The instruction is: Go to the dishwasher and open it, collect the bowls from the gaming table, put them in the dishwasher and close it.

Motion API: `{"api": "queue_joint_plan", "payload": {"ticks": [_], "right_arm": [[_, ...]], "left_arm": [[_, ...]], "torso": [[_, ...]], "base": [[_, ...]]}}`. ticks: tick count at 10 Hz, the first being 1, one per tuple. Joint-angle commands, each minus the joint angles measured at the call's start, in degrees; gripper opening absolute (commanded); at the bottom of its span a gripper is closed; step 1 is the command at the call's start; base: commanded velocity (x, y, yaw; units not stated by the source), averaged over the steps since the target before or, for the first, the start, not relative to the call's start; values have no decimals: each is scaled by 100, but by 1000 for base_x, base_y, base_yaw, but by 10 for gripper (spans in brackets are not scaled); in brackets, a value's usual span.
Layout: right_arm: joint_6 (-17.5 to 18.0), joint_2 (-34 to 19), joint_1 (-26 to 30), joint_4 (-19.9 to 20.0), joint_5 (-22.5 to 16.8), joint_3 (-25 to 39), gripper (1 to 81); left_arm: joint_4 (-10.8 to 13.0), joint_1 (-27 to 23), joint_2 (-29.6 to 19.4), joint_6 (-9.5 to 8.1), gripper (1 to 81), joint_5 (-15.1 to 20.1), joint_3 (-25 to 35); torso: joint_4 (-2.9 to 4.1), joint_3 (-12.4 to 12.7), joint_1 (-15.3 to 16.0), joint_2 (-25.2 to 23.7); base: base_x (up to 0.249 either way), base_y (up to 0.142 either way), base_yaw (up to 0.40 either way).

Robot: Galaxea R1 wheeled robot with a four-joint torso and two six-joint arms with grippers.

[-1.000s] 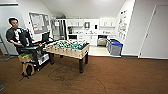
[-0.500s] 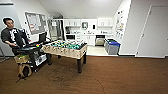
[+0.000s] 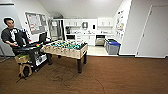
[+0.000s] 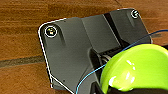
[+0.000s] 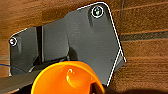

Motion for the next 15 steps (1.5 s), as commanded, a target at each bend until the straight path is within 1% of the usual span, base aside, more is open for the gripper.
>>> {"api": "queue_joint_plan", "payload": {"ticks": [1, 10, 15], "right_arm": [[-5, -53, 309, -57, -270, -22, 10], [-14, -53, 317, -57, -270, -22, 10], [-5, -53, 317, -57, -270, -31, 10]], "left_arm": [[60, -271, -88, 26, 10, 221, 35], [77, -271, -88, 26, 10, 221, 35], [77, -271, -70, 26, 10, 239, 35]], "torso": [[0, 0, 0, 0], [0, 2, -7, -2], [0, 2, -7, -2]], "base": [[0, 0, 0], [95, 0, 0], [104, -78, 0]]}}
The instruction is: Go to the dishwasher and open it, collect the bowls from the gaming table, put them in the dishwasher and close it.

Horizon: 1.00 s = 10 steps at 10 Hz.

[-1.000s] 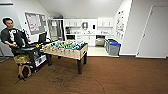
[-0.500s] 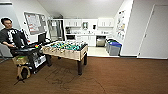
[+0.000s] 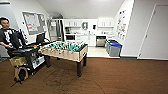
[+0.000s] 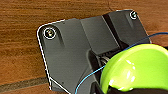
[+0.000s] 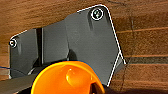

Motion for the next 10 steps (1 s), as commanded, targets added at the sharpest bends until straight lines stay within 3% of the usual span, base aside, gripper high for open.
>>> {"api": "queue_joint_plan", "payload": {"ticks": [1, 10], "right_arm": [[-5, -51, 276, -54, -287, -34, 10], [-5, -51, 285, -54, -287, -34, 10]], "left_arm": [[71, -267, -100, 26, 10, 241, 33], [71, -267, -100, 26, 10, 250, 33]], "torso": [[0, 0, 0, 0], [0, 0, -2, 0]], "base": [[98, -87, 0], [92, -96, 0]]}}
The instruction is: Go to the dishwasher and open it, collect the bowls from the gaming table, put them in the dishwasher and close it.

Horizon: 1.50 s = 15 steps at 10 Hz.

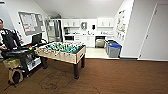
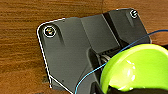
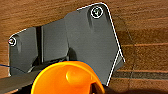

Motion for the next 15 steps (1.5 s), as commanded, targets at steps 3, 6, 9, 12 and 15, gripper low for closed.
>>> {"api": "queue_joint_plan", "payload": {"ticks": [3, 6, 9, 12, 15], "right_arm": [[-5, -53, 315, -52, -272, -25, 10], [-5, -53, 315, -52, -272, -25, 10], [-5, -44, 315, -52, -272, -25, 10], [-5, -36, 324, -52, -272, -25, 10], [-5, -35, 323, -52, -272, -34, 10]], "left_arm": [[71, -270, -96, 26, 10, 226, 35], [71, -270, -104, 26, 10, 226, 35], [71, -270, -104, 26, 10, 226, 35], [71, -270, -113, 26, 10, 226, 35], [71, -270, -113, 26, 10, 226, 35]], "torso": [[0, 0, 0, 0], [0, 0, 2, 0], [0, 2, -5, -2], [0, 2, 0, 0], [0, 2, -2, 0]], "base": [[89, -100, 0], [89, -100, 0], [89, -99, 0], [89, -85, 0], [90, -65, 0]]}}
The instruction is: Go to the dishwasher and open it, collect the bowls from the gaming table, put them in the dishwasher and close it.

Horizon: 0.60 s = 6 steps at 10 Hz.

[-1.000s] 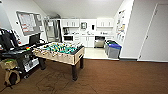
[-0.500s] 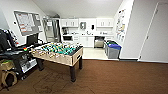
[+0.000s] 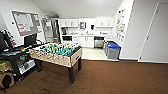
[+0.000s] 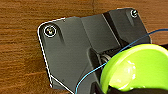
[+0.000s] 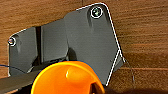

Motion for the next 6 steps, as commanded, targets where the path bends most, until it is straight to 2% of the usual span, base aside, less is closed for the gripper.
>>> {"api": "queue_joint_plan", "payload": {"ticks": [1, 4, 6], "right_arm": [[-5, -39, 313, -51, -266, -7, 10], [-5, -39, 313, -51, -266, -7, 10], [-5, -39, 313, -51, -266, -16, 10]], "left_arm": [[71, -282, -99, 26, 10, 221, 24], [71, -282, -90, 26, 10, 221, 24], [71, -282, -81, 26, 10, 221, 24]], "torso": [[0, 0, 0, 0], [0, 0, 2, 0], [0, -2, 2, 0]], "base": [[91, -65, 0], [92, -65, 0], [96, 0, 0]]}}
